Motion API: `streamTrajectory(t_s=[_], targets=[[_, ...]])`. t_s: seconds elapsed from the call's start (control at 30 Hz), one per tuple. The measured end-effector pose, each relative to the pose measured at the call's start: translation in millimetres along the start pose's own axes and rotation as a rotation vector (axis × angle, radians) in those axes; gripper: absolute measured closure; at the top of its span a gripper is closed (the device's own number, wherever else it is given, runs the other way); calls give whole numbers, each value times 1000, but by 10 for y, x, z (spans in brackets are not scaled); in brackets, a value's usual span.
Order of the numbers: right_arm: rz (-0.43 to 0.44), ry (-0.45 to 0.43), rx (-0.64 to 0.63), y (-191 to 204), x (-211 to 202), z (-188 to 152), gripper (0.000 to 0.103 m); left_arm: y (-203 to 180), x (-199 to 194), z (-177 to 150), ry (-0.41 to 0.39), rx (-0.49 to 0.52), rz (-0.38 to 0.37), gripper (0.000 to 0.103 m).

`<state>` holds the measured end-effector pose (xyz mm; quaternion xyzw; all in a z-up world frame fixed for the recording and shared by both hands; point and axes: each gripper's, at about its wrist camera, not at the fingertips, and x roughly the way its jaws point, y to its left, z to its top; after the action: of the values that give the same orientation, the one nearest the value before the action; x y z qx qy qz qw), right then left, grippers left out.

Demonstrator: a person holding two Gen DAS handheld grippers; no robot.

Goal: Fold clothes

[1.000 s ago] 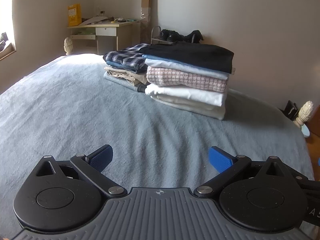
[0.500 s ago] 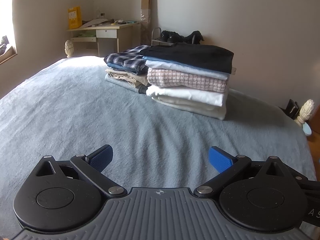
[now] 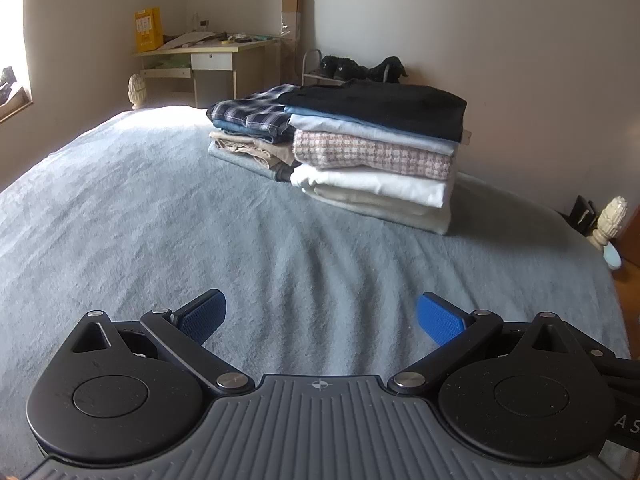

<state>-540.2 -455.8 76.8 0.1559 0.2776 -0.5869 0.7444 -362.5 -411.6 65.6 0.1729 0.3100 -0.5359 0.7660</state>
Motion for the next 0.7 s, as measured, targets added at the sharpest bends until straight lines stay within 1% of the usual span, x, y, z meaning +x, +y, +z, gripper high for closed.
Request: streamTrajectory(t_s=[0.7], targets=[[-29, 3, -7, 1, -8, -19, 0, 11, 4, 6, 14, -8, 4, 0]])
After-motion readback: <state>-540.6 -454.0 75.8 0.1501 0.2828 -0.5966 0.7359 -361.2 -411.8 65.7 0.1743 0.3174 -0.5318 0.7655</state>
